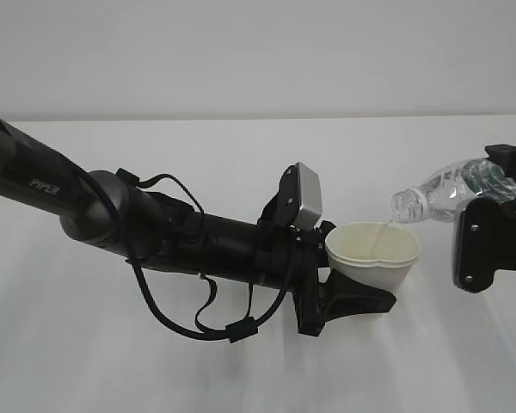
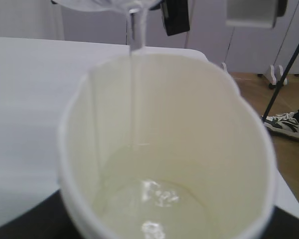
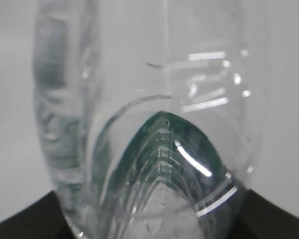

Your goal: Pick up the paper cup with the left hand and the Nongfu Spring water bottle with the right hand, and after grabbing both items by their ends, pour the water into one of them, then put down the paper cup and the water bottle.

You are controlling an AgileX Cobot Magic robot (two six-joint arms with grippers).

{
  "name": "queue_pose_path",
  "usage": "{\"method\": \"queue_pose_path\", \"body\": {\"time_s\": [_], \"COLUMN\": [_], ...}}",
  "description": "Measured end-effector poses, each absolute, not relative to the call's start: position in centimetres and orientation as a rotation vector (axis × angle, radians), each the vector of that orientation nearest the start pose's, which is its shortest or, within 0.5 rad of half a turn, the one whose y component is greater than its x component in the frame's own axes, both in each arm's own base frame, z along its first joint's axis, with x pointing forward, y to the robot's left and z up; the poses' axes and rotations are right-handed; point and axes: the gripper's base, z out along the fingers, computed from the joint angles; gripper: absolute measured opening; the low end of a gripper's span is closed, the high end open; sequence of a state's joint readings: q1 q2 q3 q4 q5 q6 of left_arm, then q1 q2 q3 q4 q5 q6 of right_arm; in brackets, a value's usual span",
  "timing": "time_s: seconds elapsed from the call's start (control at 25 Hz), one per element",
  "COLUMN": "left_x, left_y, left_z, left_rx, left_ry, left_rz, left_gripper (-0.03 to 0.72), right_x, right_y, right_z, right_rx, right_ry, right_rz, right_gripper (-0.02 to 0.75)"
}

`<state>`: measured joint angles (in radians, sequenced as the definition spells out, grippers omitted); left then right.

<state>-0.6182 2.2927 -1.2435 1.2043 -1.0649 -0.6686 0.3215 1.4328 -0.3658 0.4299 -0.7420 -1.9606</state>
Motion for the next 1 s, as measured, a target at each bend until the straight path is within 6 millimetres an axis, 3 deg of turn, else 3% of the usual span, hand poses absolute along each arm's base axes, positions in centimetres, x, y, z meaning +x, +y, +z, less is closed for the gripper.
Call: {"method": "queue_pose_path", "body": {"time_s": [1.0], "left_x": [30.38], "left_y": [-30.72], "left_z": [9.62], "left_rx": [1.354], "left_ry": [1.424], "left_rz": [-1.179], "left_gripper": [0.426], "right_x": [23.71], "right_y": [5.27], "right_z": [18.82], "right_rx": [-1.546], "right_ry": [1.279], "right_rz": [-1.150], "right_gripper": [0.419]}}
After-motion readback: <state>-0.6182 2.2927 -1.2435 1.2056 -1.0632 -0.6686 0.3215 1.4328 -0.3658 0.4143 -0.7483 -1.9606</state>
